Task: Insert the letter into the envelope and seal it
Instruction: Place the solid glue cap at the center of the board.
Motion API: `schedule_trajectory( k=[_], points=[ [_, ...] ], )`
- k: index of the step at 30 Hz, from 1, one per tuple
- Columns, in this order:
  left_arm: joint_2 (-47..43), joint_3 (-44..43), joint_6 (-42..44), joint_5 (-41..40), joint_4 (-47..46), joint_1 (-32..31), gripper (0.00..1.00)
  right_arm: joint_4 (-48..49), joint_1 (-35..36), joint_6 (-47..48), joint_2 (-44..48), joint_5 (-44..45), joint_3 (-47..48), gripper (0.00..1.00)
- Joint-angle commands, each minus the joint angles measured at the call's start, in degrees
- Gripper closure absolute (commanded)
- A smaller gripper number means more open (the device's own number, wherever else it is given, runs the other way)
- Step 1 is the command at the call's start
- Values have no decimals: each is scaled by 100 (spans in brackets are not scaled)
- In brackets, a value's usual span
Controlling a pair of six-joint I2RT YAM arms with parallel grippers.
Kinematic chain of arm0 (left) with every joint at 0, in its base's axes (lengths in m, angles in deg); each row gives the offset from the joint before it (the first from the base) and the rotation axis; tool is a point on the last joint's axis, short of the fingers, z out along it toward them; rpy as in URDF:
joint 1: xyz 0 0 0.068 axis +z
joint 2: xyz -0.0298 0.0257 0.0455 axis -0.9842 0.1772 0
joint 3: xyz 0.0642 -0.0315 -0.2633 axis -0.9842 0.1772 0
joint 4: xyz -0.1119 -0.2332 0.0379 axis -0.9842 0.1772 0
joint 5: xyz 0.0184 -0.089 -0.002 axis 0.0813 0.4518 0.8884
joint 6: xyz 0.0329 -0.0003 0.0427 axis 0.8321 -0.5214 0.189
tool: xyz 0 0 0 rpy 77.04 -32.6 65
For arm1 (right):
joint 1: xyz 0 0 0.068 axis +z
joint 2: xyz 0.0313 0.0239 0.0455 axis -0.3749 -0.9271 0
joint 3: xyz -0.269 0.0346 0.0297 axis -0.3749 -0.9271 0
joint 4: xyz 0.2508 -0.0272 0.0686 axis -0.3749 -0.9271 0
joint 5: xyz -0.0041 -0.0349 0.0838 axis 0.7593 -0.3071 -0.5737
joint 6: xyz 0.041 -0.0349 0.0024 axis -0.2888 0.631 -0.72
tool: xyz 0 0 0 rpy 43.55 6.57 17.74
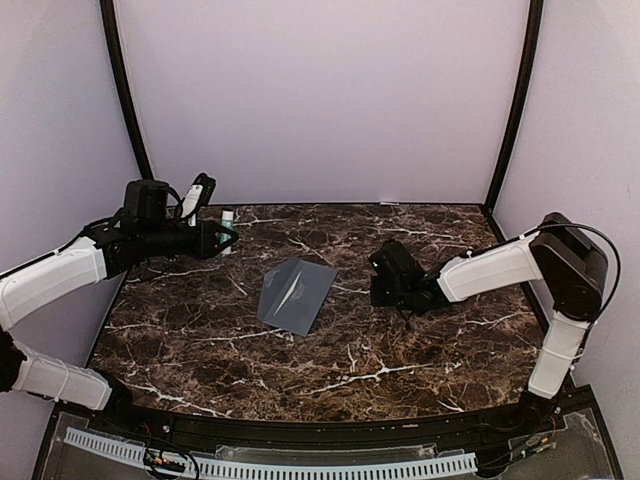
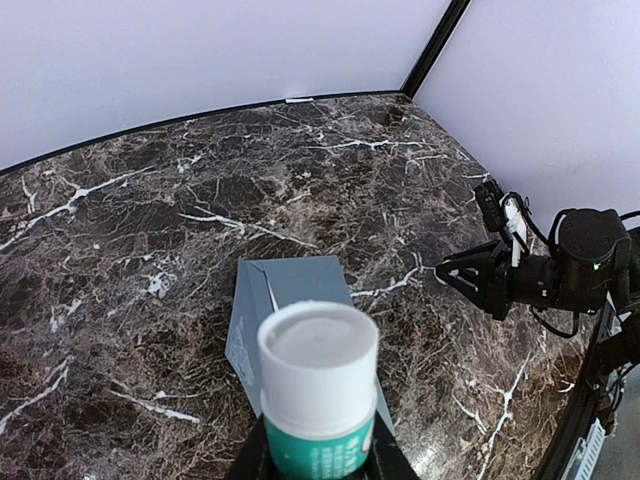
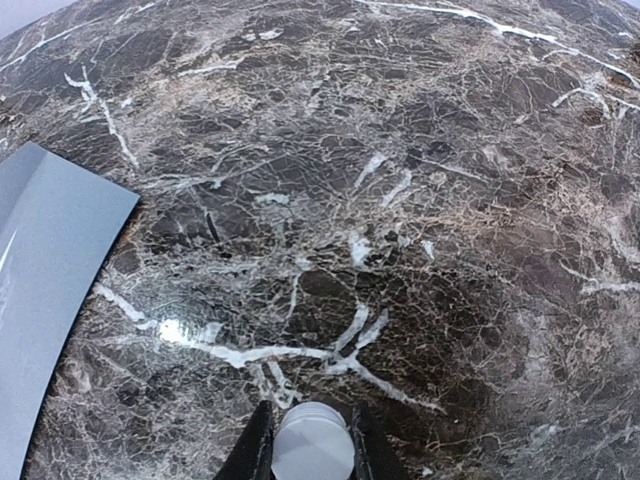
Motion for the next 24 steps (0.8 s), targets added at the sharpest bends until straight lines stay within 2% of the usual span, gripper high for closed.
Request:
schedule_trajectory(
  k=[1,8,18,24],
  points=[
    [-87,78,106,-74,-15,10,100,-220,-35,-173,-201,312,165,88],
    [-19,79,106,-57,-46,10,100,-425,-35,-327,-475,407,334,81],
    [-36,98,77,-32,-69,10,100,-373,-35,-467,-482,333,261,59],
    [-84,85,29,-3,-121,10,100,-345,-36,-483,-272,304,203,42]
  ],
)
